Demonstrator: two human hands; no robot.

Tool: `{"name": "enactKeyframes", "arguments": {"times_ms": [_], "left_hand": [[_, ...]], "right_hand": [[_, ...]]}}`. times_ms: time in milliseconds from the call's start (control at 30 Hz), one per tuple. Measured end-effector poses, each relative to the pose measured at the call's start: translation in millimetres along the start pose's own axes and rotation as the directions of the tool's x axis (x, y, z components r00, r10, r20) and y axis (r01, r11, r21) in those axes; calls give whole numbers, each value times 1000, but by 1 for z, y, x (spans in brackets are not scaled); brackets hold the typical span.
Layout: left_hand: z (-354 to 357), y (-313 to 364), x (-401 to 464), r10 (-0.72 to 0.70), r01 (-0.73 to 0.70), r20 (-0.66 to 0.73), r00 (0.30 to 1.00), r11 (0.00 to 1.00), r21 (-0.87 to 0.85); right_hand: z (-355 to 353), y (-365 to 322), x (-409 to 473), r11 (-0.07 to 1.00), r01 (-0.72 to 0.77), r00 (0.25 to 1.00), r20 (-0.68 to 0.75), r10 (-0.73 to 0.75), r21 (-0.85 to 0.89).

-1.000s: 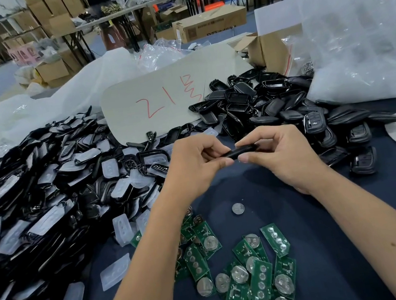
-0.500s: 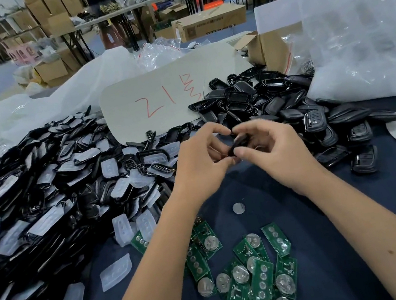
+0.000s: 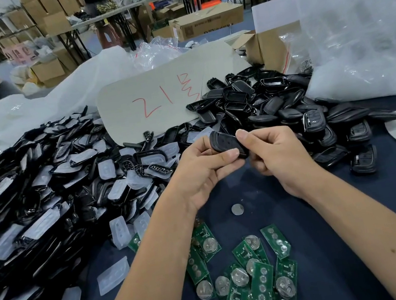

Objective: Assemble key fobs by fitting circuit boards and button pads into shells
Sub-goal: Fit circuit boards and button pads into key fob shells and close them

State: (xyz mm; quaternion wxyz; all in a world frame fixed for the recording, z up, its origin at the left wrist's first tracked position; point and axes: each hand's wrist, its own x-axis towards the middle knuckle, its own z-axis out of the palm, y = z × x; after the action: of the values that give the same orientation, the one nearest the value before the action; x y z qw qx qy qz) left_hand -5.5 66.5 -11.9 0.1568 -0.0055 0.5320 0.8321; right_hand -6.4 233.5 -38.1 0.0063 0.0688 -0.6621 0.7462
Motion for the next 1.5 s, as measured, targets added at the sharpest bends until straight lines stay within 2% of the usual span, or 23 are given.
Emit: {"name": "enactKeyframes", "arguments": {"times_ms": [400, 533, 667, 833, 1033, 1200, 1400, 1500], "left_hand": [[-2, -1, 0, 14, -13, 41, 999, 1000, -27], [-2, -2, 2, 17, -17, 31, 999, 1000, 9], [-6, 1, 3, 19, -18, 53, 998, 999, -29], [-19, 6, 4, 107, -104, 92, 990, 994, -35], [-28, 11, 0, 143, -132, 169, 975, 988, -76], [-27, 10, 0, 130, -116, 200, 971, 990, -79], [-23, 8, 0, 147, -141, 204, 968, 989, -44], [-17, 6, 1, 186, -185, 161, 969, 982, -27]], "right_hand": [[5, -5, -3, 989, -28, 999, -20, 31, 143], [5, -6, -4, 991, 8, 997, -76, 3, 137], [2, -3, -4, 996, 36, 992, -121, -25, 87], [-2, -2, -5, 977, 196, 978, -51, -200, -86], [-6, -9, -5, 923, 359, 933, 62, -353, -139], [-6, -10, -8, 955, 291, 956, 49, -288, -63], [0, -14, -10, 968, 101, 993, 37, -113, 231], [0, -14, -9, 952, 30, 998, 39, -44, 304]]}}
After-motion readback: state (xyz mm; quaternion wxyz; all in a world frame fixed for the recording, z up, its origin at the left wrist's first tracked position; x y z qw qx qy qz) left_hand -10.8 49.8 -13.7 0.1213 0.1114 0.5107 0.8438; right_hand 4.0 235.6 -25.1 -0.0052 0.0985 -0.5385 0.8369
